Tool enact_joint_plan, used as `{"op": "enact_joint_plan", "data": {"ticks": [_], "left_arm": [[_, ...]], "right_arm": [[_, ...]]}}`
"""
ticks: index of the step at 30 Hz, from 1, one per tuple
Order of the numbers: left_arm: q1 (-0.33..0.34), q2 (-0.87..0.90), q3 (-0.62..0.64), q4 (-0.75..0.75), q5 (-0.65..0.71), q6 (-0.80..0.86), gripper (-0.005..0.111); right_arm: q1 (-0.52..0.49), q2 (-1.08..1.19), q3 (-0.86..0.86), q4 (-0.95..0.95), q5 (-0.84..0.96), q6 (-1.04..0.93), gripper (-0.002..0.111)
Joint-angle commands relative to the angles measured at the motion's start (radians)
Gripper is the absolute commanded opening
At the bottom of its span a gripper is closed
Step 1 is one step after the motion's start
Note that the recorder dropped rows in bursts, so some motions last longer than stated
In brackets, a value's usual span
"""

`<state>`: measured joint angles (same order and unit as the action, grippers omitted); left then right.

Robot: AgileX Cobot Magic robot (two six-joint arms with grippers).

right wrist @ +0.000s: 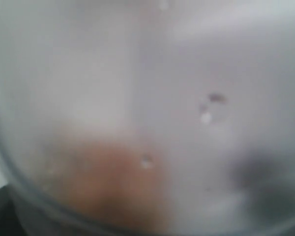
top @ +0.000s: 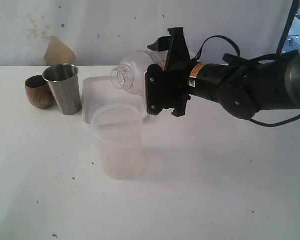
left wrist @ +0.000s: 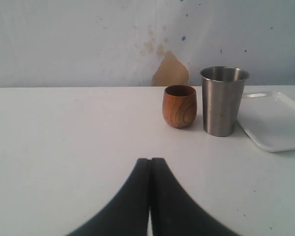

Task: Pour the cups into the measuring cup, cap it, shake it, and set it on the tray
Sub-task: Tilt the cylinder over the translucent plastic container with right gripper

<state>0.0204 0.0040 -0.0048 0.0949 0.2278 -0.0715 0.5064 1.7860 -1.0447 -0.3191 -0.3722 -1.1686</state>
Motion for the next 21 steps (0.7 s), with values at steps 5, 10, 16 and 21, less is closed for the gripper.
{"op": "enact_joint_plan", "data": {"ticks": [5,10,16,21], "left_arm": [[-0.004,-0.004,0.005,-0.002,-0.003,0.002,0.000],[-0.004,-0.004,0.005,-0.002,-0.003,0.002,0.000],[-0.004,-0.004,0.005,-0.002,-0.003,0.002,0.000],[-0.004,-0.004,0.005,-0.002,-0.003,0.002,0.000]], "right_arm": [[0.000,-0.014,-0.018,0.002,-0.040,-0.146,0.000],[0.002,-0.014,-0.018,0.002,-0.040,-0.237,0.000],[0.002,-0.014,-0.018,0.002,-0.047,-0.324,0.000],[0.002,-0.014,-0.018,0.002,-0.062,-0.374,0.000]]}}
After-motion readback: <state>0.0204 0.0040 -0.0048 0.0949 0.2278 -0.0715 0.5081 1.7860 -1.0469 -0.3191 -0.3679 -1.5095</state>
